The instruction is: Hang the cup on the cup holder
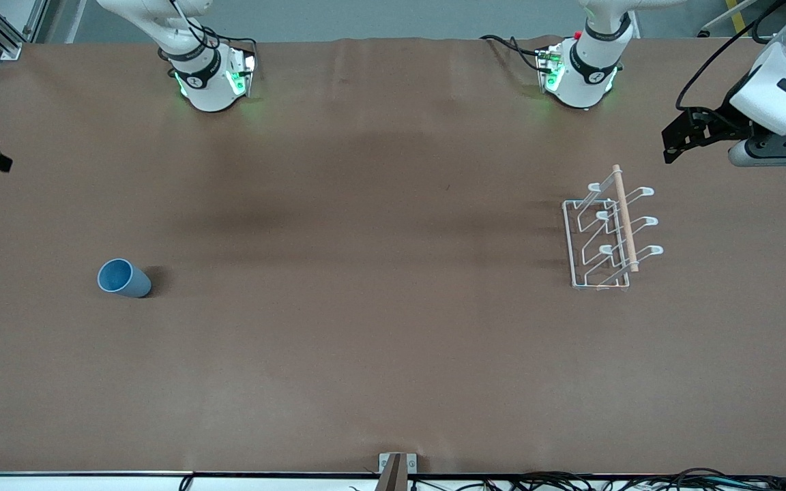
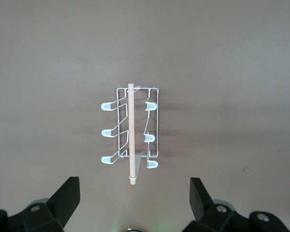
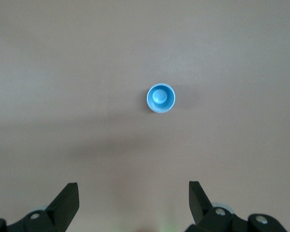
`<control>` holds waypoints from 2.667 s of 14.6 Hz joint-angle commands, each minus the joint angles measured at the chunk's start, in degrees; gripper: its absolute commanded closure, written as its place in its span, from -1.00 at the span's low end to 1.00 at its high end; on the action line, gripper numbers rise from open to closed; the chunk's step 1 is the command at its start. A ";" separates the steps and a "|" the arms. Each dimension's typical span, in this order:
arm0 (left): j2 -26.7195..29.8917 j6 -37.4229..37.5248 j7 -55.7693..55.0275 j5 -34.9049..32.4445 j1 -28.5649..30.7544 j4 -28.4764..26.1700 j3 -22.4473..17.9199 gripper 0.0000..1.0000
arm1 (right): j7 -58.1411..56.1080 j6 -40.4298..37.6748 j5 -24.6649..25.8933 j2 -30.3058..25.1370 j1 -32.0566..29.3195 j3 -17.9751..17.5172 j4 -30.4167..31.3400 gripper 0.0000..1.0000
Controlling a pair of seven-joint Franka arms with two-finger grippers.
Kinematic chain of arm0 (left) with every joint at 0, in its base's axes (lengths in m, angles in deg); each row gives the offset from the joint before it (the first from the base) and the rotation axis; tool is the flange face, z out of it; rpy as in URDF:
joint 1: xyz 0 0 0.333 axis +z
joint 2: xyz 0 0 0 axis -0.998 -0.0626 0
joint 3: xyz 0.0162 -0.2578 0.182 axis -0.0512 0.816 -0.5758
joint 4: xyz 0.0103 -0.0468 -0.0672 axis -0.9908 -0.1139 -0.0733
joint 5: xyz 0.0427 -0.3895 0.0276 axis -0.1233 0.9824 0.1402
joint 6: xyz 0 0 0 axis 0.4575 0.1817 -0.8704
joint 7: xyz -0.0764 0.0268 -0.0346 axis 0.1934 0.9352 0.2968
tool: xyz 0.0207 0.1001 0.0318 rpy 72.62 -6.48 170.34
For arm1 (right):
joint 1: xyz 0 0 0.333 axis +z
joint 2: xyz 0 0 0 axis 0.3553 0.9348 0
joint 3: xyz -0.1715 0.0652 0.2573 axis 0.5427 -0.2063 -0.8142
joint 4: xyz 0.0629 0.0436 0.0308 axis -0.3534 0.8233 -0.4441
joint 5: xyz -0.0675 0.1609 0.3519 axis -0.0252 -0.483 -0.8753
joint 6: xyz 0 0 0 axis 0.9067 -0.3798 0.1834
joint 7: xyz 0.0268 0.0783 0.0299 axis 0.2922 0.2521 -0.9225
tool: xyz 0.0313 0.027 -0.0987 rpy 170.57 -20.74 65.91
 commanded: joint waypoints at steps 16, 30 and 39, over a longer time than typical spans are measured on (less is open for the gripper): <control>-1.78 0.49 3.19 0.49 0.32 2.75 -0.21 -1.00 | -2.78 24.97 -0.82 23.08 -6.05 -0.39 12.56 -0.97; -2.40 0.49 3.19 0.67 1.47 2.93 -0.12 -1.00 | -8.40 30.25 -6.36 30.65 -8.69 -0.83 14.84 -0.11; -2.40 0.49 3.19 0.67 1.47 2.93 -0.12 -1.00 | -10.43 24.38 -6.45 26.53 -8.25 -1.01 14.14 0.96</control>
